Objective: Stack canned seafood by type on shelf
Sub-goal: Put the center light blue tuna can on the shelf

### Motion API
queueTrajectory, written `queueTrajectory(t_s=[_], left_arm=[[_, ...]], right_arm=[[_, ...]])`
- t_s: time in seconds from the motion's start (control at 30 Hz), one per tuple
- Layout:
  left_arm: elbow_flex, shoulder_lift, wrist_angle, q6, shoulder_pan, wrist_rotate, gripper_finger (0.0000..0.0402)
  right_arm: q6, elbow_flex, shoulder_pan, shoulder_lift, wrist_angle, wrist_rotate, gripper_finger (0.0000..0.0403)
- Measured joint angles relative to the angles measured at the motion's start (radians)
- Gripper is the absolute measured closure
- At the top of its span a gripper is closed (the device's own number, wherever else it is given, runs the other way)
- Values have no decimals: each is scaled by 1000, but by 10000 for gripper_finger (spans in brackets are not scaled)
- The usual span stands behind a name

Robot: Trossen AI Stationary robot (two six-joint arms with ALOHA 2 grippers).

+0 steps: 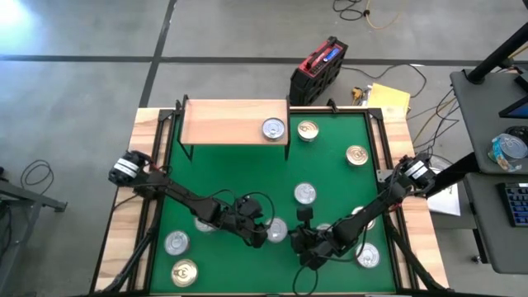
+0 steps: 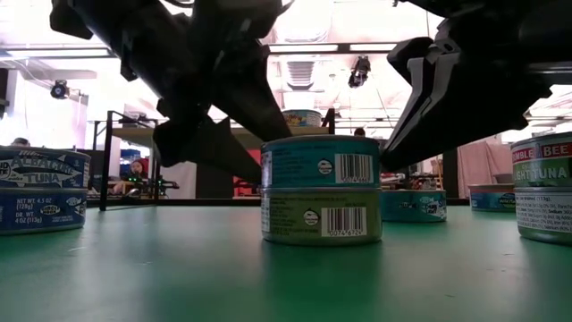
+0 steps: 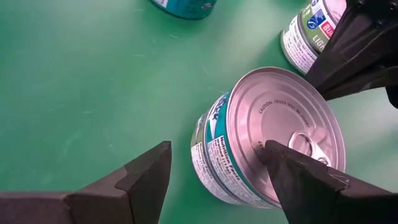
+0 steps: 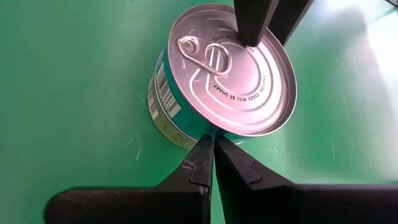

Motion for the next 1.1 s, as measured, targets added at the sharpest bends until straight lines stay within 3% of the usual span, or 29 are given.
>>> queueTrajectory(t_s=[0.43, 0.8, 1.1], left_arm=[[0, 2, 135, 77, 0, 48, 158], [0, -6, 18, 50, -1, 52, 158], [-1, 3, 57, 72, -1, 52, 158]], right_arm=[[-7, 0, -7, 0, 15, -1, 394], [-1, -5, -7, 0, 16, -9, 394], [-31, -11, -10, 30, 98, -12, 394]])
